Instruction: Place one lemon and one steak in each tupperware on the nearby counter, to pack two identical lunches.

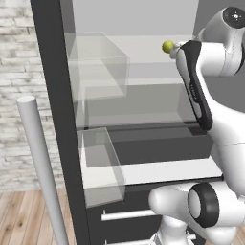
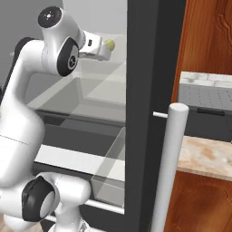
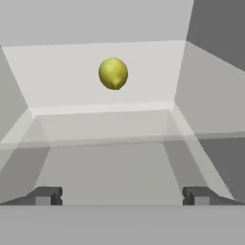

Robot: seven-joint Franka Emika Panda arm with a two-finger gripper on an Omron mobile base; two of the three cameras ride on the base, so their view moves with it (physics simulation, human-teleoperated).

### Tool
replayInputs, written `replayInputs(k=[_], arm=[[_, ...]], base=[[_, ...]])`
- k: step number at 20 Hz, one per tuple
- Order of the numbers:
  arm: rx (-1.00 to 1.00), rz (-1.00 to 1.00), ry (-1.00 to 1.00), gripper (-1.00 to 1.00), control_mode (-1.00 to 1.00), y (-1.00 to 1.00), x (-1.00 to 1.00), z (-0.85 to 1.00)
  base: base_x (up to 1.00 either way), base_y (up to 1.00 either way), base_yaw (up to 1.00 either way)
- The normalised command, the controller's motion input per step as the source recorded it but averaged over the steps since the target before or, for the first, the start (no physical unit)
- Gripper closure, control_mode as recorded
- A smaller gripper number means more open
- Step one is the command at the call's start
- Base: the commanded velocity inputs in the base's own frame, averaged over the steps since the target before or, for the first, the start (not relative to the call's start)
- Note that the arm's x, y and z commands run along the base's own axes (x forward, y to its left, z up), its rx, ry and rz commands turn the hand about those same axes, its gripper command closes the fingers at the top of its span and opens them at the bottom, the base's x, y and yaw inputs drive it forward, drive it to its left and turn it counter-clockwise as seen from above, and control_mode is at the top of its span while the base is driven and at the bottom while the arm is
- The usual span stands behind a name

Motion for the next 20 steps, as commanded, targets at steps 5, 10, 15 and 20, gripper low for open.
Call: replayInputs(k=[5, 10, 15, 20], arm=[[-0.02, 0.07, -0.03, -1.00, -1.00, -0.02, 0.34, 0.00], [0.00, 0.00, 0.00, -1.00, -1.00, 0.00, 0.44, 0.00], [0.00, -0.03, 0.01, -1.00, -1.00, 0.02, 0.60, 0.00], [0.03, -0.06, 0.02, -1.00, -1.00, 0.00, 0.65, 0.00]], base=[[0.00, 0.00, 0.00], [0.00, 0.00, 0.00], [0.00, 0.00, 0.00], [0.00, 0.00, 0.00]])
